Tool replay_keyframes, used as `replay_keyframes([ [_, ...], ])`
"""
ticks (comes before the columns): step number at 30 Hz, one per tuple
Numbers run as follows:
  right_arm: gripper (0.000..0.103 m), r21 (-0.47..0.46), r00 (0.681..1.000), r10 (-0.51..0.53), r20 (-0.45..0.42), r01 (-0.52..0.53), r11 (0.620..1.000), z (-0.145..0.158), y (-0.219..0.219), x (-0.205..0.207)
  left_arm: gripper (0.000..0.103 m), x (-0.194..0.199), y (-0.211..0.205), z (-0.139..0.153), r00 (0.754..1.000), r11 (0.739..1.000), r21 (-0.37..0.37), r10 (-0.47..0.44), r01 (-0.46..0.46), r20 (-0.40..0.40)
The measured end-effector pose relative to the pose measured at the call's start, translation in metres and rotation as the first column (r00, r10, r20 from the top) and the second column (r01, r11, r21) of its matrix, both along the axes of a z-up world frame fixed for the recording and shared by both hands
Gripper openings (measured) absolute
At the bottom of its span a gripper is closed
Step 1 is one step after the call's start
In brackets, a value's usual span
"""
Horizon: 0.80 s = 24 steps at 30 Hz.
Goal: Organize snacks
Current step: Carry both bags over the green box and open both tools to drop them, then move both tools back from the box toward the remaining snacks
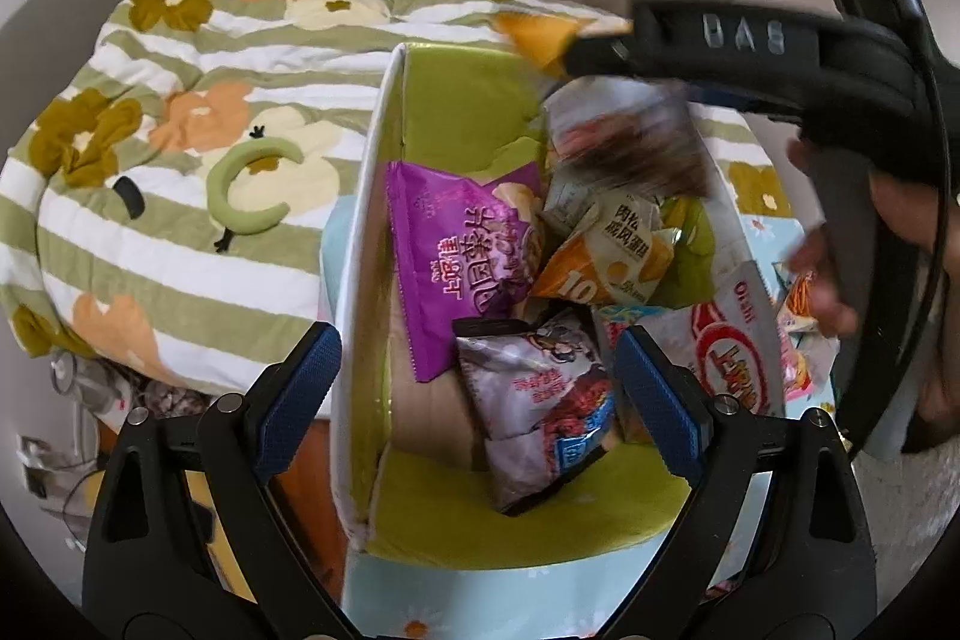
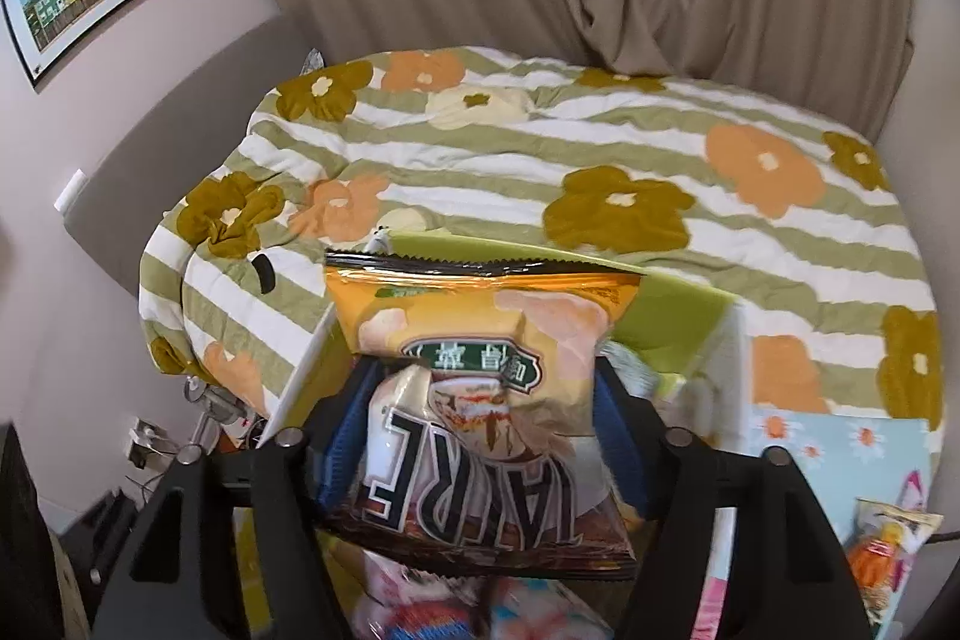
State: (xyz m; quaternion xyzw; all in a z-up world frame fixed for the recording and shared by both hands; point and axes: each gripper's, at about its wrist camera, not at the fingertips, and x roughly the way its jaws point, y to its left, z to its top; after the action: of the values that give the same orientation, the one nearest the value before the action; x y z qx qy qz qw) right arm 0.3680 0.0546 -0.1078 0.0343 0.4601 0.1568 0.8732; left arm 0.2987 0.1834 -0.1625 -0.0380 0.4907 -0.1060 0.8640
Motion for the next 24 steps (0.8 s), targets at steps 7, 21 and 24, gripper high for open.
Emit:
replay_keyframes([
  [7, 0.1, 0.034, 0.997, -0.015, 0.072, 0.012, 0.999, 0.003, 0.006, -0.012, 0.092, 0.003, 0.006, -0.01, 0.999, 0.999, -0.007, -0.034, 0.034, -0.014],
  [21, 0.1, 0.053, 0.992, -0.058, 0.113, 0.052, 0.997, 0.038, -0.018, -0.058, 0.092, -0.025, -0.008, 0.024, 0.997, 0.999, 0.003, -0.05, 0.05, 0.064],
  [24, 0.1, 0.062, 0.985, -0.069, 0.158, 0.06, 0.996, 0.057, -0.032, -0.088, 0.092, -0.045, -0.024, 0.039, 0.993, 0.998, -0.003, -0.06, 0.061, 0.103],
])
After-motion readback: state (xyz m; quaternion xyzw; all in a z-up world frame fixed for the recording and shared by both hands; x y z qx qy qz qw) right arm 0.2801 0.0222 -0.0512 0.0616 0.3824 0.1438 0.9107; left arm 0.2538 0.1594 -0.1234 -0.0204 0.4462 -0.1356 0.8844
